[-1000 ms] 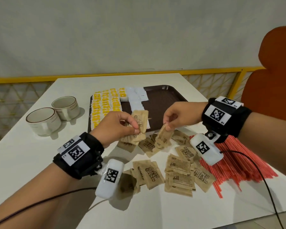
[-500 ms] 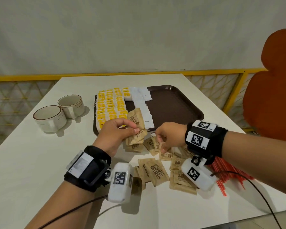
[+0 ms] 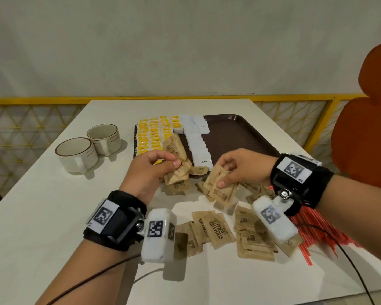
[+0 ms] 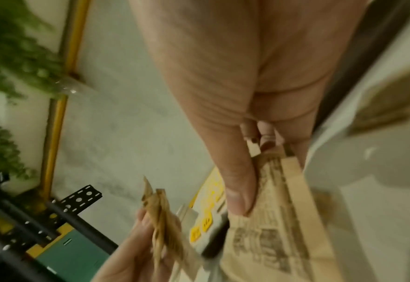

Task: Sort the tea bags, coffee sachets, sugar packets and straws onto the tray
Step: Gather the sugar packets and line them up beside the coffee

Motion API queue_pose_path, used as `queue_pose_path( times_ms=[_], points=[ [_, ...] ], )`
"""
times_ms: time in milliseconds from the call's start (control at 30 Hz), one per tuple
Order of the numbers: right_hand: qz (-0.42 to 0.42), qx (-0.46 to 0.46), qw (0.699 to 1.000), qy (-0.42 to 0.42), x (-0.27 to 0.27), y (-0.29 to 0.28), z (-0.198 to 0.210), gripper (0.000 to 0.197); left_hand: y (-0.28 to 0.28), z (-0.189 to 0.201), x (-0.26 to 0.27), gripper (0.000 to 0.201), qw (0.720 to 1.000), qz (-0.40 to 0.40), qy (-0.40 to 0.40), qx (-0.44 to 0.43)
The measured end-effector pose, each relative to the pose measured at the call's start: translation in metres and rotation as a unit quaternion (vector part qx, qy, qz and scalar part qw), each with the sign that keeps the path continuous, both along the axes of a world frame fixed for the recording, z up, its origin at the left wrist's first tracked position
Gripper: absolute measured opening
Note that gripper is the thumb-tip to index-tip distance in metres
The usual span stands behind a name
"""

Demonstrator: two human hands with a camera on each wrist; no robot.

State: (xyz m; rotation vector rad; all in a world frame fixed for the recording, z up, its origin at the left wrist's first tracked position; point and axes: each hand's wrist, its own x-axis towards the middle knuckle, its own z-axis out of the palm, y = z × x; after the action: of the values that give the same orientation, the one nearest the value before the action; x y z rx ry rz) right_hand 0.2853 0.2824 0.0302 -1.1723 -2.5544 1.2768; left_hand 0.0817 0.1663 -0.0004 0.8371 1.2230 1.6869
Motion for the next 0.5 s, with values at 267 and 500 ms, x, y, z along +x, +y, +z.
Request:
queue_pose_path(
  times_ms=[267,500],
  points=[
    [0.118,0.174,0.963,-0.168,-0.028,-0.015,-0.018,0.079,0.001,-0.002,-0.007,0.018,1.000,0.007,-0.031,0.002],
    [0.130,0.186,0.941,-0.249,-0.035,-0.017,-0.013,0.071,0.001,-0.003,-0.004,0.019,1.000,-0.002,-0.021,-0.004]
  ],
)
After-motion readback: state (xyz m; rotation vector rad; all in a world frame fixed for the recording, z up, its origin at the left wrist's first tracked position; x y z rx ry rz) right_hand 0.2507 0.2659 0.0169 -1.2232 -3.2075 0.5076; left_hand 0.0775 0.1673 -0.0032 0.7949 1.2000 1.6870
